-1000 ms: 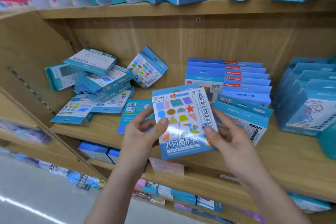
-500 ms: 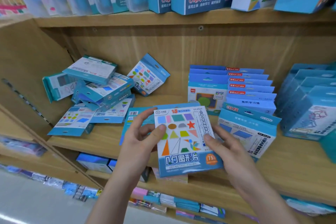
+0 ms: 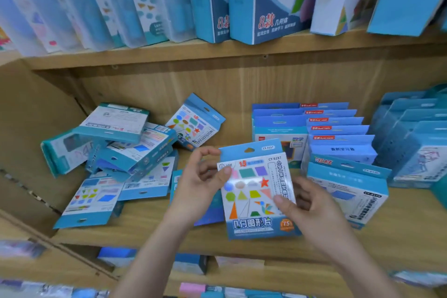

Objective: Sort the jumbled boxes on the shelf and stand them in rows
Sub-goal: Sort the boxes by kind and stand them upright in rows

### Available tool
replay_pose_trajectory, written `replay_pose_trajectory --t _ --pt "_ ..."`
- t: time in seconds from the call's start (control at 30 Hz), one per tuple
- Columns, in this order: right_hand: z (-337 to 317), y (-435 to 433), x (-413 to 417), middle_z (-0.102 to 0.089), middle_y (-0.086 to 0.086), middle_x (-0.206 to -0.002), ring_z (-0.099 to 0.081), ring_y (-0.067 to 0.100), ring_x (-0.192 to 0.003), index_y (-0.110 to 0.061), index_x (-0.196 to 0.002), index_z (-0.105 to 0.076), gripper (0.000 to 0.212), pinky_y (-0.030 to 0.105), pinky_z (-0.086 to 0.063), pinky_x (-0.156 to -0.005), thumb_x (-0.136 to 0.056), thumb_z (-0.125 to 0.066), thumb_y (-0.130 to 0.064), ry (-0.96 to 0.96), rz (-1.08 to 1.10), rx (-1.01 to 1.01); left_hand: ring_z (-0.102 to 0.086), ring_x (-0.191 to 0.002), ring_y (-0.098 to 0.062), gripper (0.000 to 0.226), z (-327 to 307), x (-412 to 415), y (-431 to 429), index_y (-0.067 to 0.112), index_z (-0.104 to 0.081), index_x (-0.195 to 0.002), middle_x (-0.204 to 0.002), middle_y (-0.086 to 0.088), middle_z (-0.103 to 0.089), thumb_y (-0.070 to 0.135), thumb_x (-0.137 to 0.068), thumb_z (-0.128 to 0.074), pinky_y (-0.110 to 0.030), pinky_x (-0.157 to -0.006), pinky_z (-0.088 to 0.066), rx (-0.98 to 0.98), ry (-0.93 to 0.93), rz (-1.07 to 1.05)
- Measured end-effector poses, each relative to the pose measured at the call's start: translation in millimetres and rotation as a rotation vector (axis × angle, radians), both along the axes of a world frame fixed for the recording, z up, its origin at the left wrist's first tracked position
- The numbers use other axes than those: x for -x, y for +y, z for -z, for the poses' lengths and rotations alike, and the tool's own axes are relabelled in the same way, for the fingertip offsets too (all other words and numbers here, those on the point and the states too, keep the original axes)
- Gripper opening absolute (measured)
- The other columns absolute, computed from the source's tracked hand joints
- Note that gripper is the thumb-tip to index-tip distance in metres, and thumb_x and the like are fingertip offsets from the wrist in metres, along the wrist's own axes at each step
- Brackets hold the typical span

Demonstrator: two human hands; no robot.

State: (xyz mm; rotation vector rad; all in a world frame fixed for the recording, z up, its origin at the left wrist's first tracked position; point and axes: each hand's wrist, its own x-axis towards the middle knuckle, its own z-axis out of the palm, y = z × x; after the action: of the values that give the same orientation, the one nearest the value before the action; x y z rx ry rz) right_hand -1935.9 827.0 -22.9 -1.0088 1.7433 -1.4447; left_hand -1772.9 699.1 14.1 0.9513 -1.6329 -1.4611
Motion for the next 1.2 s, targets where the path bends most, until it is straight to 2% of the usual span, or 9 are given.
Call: replay_pose_trajectory --t 0.17,0.33,0.43,0.5,0.57,0.7,0.87,1.0,1.2 --pt "8.2 -16.2 -8.5 -0.072 -0.013 -0.092 -0.068 0.001 -0.085 -0.033 -0.1 -0.058 0.031 0.036 -0.057 -0.077 -0.08 -0.073 -0.015 0.135 0.132 0.0 -0.048 -0.113 -0.023 0.05 -14.3 -6.4 -105.8 0.019 -0.052 -0.122 -0.121 -0.005 -0.055 0.005 -0.078 -0.07 -0.035 -0.093 -0.041 0.848 -0.56 -0.208" --pt "14.1 -22.3 -20.8 -0.068 -0.017 -0.098 -0.065 0.0 -0.089 -0.04 -0.096 -0.045 0.034 0.03 -0.056 -0.073 -0.082 -0.071 -0.023 0.336 0.239 -0.019 -0.033 -0.123 -0.046 0.067 -17.0 -3.5 -157.4 0.016 -0.046 -0.134 -0.137 -0.025 -0.038 0.007 -0.071 -0.07 -0.054 -0.099 -0.035 1.061 -1.039 -0.211" --pt "27.0 -18.4 -17.9 -0.067 -0.012 -0.102 -0.064 0.009 -0.093 -0.036 -0.102 -0.043 0.034 0.036 -0.053 -0.073 -0.082 -0.069 -0.029 0.438 0.284 -0.045 -0.045 -0.119 -0.036 0.048 -17.5 14.7 -127.5 0.017 -0.058 -0.121 -0.13 -0.015 -0.048 0.024 -0.075 -0.068 -0.045 -0.096 -0.039 1.248 -0.71 -0.047" --pt "31.7 -15.1 -14.1 -0.066 -0.013 -0.101 -0.063 0.009 -0.093 -0.038 -0.1 -0.042 0.032 0.032 -0.051 -0.073 -0.083 -0.068 -0.029 0.437 0.303 -0.054 -0.047 -0.12 -0.01 0.054 -23.7 29.8 -88.9 0.03 -0.053 -0.126 -0.128 0.007 -0.051 0.057 -0.08 -0.055 -0.023 -0.098 -0.039 0.961 -0.433 0.369" --pt "33.6 -11.5 -12.3 -0.064 -0.013 -0.102 -0.061 0.011 -0.094 -0.038 -0.101 -0.041 0.03 0.033 -0.05 -0.075 -0.085 -0.065 -0.031 0.426 0.286 -0.07 -0.037 -0.123 0.008 0.073 -14.6 43.4 -65.7 0.041 -0.04 -0.134 -0.131 0.023 -0.044 0.072 -0.069 -0.055 -0.011 -0.1 -0.031 0.841 -0.428 0.637" --pt "23.4 2.6 -8.4 -0.059 -0.013 -0.112 -0.057 0.011 -0.103 -0.035 -0.115 -0.042 0.037 0.03 -0.048 -0.081 -0.085 -0.061 -0.042 0.637 0.25 -0.194 -0.05 -0.108 -0.006 0.066 12.5 61.7 -67.8 0.037 -0.052 -0.122 -0.112 0.022 -0.05 0.055 -0.063 -0.075 -0.018 -0.093 -0.035 1.067 -0.466 0.631" --pt "-15.2 39.1 33.3 -0.045 0.0 -0.12 -0.043 0.018 -0.106 -0.029 -0.128 -0.045 0.067 0.028 -0.038 -0.088 -0.07 -0.076 -0.045 1.005 0.618 0.034 -0.055 -0.098 -0.007 0.06 11.6 65.8 -66.1 0.036 -0.051 -0.117 -0.105 0.017 -0.057 0.045 -0.062 -0.073 -0.021 -0.085 -0.039 1.076 -0.431 0.621" --pt "-15.1 50.6 72.0 -0.052 -0.01 -0.128 -0.048 0.01 -0.117 -0.042 -0.141 -0.024 0.096 0.035 -0.043 -0.098 -0.068 -0.084 -0.027 0.564 0.471 -0.112 -0.056 -0.101 -0.006 0.062 8.8 65.9 -59.2 0.039 -0.05 -0.117 -0.105 0.017 -0.058 0.041 -0.06 -0.073 -0.026 -0.088 -0.042 0.976 -0.45 0.642" --pt "-1.1 76.7 83.8 -0.07 -0.005 -0.101 -0.066 0.016 -0.097 -0.042 -0.1 -0.056 0.054 0.038 -0.054 -0.084 -0.074 -0.076 0.0 0.202 0.25 0.043 -0.058 -0.101 -0.016 0.056 1.7 63.8 -54.6 0.024 -0.065 -0.114 -0.105 0.01 -0.061 0.023 -0.063 -0.087 -0.029 -0.086 -0.045 0.978 -0.518 0.522"
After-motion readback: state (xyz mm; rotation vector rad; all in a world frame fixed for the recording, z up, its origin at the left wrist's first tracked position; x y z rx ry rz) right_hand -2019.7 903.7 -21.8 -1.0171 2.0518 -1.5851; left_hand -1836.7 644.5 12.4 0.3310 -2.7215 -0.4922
